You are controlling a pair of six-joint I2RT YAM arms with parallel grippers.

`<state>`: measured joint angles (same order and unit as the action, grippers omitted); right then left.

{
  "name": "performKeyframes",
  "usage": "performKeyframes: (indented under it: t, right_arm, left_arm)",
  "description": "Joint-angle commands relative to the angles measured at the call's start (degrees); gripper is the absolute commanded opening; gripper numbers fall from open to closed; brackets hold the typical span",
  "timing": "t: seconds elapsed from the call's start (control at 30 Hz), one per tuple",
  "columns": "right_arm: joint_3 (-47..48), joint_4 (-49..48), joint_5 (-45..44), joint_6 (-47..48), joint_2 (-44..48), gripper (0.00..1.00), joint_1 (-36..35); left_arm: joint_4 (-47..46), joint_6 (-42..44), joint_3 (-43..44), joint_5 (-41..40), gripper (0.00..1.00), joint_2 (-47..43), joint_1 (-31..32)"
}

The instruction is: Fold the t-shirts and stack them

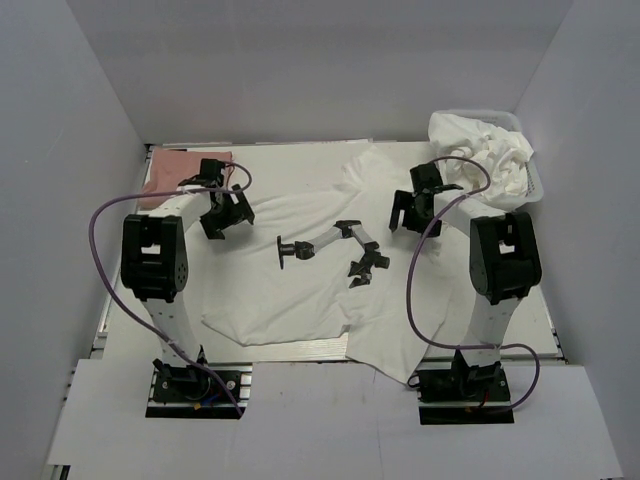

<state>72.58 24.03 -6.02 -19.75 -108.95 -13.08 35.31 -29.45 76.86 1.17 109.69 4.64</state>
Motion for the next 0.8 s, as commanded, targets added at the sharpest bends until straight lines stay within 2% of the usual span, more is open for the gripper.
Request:
performKeyframes:
  t: [0.0, 0.3, 0.5, 0.67, 0.77]
  right_arm:
    - [2.8, 1.8, -1.4, -1.1, -2.8, 0.90, 2.2]
    - [17.8, 5.2, -2.5, 3.7, -14.7, 0.90, 6.5]
    - [28.9, 7.3, 0.9, 9.0, -20.0, 0.90, 7.4]
    - [29.2, 7.4, 7.5, 15.9, -17.4, 0.90, 5.9]
    - [27.8, 5.9, 8.2, 19.1, -12.6, 0.90, 4.1]
  left_arm:
    - [-2.4, 1.2, 4.6, 1.5, 1.00, 2.4, 0.3]
    - [3.4, 2.4, 21.9, 1.5, 1.00, 18.0, 0.3]
    - [4.7, 3.4, 27.7, 2.9, 1.00, 21.3, 0.3]
    - [4.0, 5.0, 27.6, 6.7, 1.00, 19.2, 0.8]
    - [4.0, 6.1, 27.6, 7.3, 1.00, 16.4, 1.9]
